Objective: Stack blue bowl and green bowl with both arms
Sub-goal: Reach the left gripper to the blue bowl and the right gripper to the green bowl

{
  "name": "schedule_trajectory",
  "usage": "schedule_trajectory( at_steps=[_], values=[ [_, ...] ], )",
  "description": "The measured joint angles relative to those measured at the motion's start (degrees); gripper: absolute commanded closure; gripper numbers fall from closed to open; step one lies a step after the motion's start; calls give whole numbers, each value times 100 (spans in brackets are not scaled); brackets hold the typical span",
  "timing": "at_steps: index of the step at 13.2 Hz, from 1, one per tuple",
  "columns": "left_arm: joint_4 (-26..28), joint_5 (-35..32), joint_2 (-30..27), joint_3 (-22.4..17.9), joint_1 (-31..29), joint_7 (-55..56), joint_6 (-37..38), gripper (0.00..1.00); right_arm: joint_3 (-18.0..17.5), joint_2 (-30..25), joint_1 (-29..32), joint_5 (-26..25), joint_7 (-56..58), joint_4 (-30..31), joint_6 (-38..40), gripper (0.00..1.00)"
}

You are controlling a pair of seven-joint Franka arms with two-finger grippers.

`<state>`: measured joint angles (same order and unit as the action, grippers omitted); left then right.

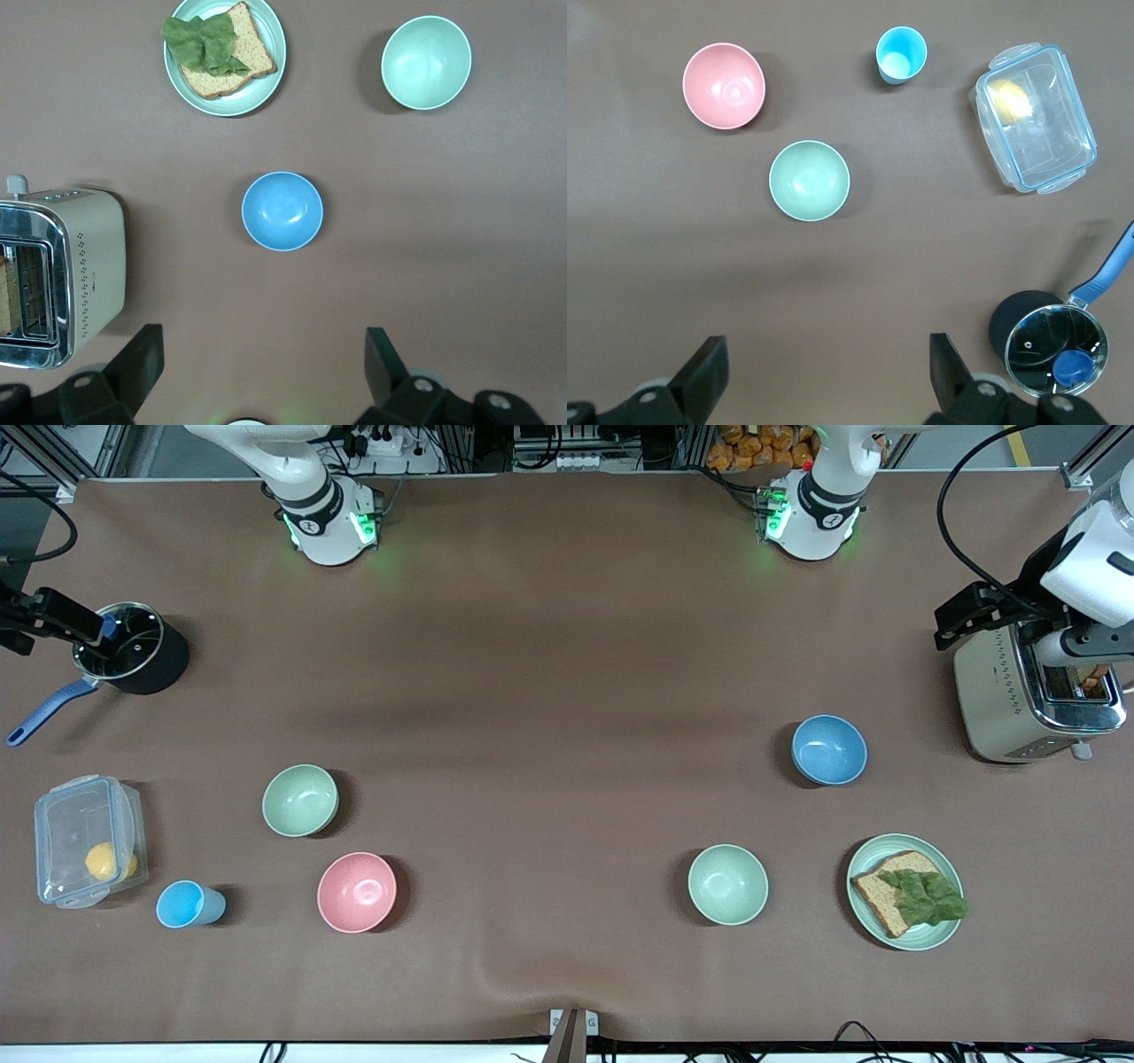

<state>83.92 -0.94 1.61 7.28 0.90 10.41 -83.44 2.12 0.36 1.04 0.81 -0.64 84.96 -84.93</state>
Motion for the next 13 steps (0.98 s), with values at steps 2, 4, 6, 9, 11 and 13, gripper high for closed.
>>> schedule_trajectory(
  at_steps=[2,4,6,9,11,13],
  values=[
    [-1,0,-10,-11,-8,-17,0,0,1,0,0,0,-1,0,0,0],
    [7,0,-4,-49,-30,-25,4,0,1,0,0,0,-1,0,0,0],
    [49,0,89,-70,-60,-39,20,0,1,-1,0,0,-2,-1,0,0],
    [191,0,525,-81,-250,-50,20,0,4,-1,1,0,-4,0,31,0],
    [383,0,855,-87,-388,-60,-214,0,28,-6,15,-3,-4,-1,38,0],
    [921,-8,1002,-94,-499,-79,-957,0,53,-9,64,-3,-4,-1,47,0]
  ],
)
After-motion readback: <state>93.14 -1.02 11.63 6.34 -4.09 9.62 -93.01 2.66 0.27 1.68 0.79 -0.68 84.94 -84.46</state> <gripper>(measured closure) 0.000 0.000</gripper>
